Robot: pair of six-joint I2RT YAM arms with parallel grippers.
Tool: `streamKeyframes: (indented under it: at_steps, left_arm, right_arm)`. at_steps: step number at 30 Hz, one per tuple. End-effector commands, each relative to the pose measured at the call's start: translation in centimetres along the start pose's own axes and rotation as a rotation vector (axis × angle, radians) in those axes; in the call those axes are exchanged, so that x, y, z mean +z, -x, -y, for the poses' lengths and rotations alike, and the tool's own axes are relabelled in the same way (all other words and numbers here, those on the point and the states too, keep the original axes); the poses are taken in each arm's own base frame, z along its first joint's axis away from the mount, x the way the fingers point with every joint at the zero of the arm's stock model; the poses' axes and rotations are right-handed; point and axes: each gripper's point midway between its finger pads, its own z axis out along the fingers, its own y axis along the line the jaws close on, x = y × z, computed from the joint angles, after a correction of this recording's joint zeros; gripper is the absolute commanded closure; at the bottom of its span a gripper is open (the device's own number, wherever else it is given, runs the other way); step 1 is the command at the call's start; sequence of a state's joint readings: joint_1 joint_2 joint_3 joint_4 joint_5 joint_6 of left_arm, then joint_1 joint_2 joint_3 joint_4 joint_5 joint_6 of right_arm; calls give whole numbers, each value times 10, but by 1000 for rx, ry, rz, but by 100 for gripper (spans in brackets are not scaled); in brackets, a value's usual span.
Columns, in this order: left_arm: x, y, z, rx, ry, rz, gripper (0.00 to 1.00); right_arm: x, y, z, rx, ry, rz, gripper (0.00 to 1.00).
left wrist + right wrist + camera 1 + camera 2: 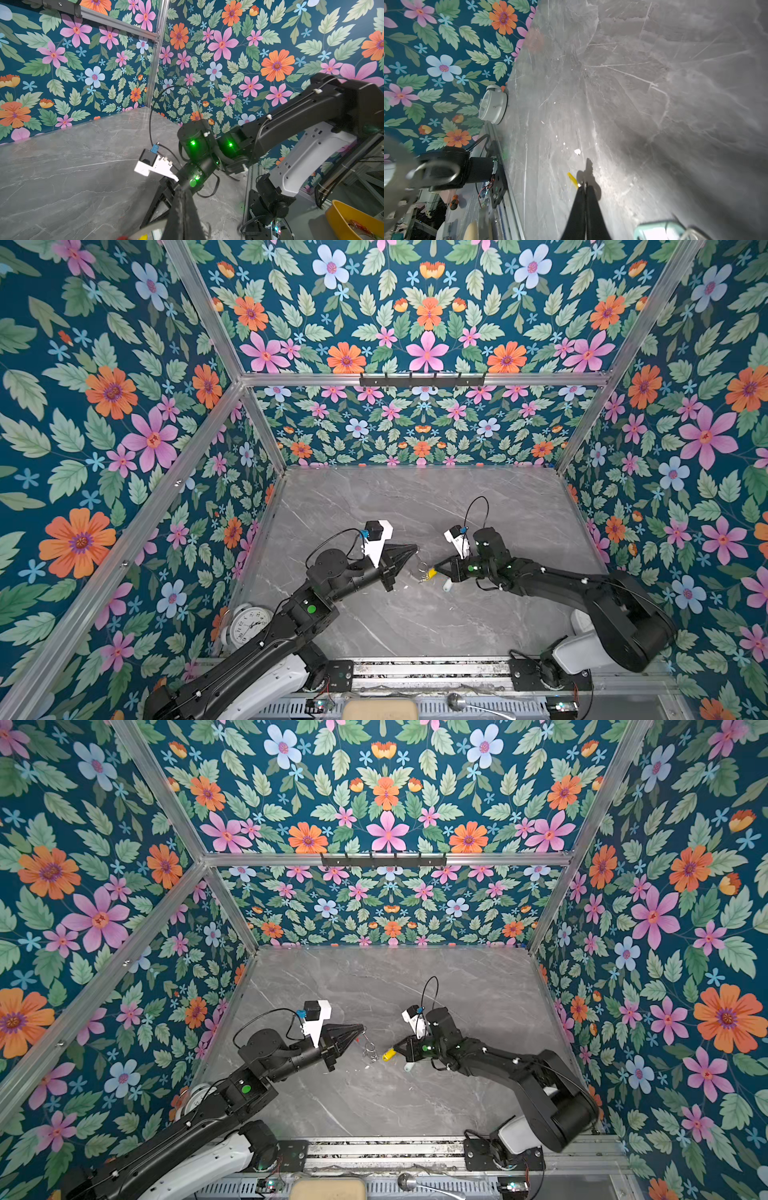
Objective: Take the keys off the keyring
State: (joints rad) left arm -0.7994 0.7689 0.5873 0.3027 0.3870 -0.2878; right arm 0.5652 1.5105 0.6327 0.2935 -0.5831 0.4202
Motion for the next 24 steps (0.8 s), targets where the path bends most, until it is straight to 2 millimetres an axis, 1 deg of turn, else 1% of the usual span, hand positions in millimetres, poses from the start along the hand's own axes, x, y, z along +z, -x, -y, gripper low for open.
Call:
streamKeyframes:
  at_steps: [1, 3, 5, 11, 12, 14, 16, 19, 21, 24]
  left_arm:
    - [1, 8, 3, 3, -14, 37, 100]
    - [0, 7, 1, 0, -7, 36, 100]
    - [0, 6, -1, -3, 4, 37, 100]
    - [1, 3, -1, -7, 2, 32, 100]
    - [2, 3, -2, -8, 4, 30, 100]
    - [2, 1, -3, -10, 6, 25, 100]
    - [2, 0, -4, -12, 10, 23, 100]
    - [3, -1, -5, -18, 13, 19, 100]
    - [4, -1, -5, -20, 14, 18, 100]
    - [4, -1, -6, -21, 17, 18, 100]
  right_arm:
    - [14, 11, -2, -1, 48, 17, 100]
    - [23, 9, 7, 17, 30, -1, 100]
    - [34, 1, 23, 51, -8, -35, 100]
    - [46, -7, 48, 99, -104, -80, 100]
    - [48, -9, 54, 107, -126, -88, 98]
    - [49, -10, 59, 116, -152, -92, 88]
    - [49, -10, 63, 120, -170, -91, 74]
    - [47, -8, 65, 113, -185, -77, 59]
    - [45, -4, 61, 105, -179, -61, 53]
    - [36, 6, 53, 84, -177, -19, 49]
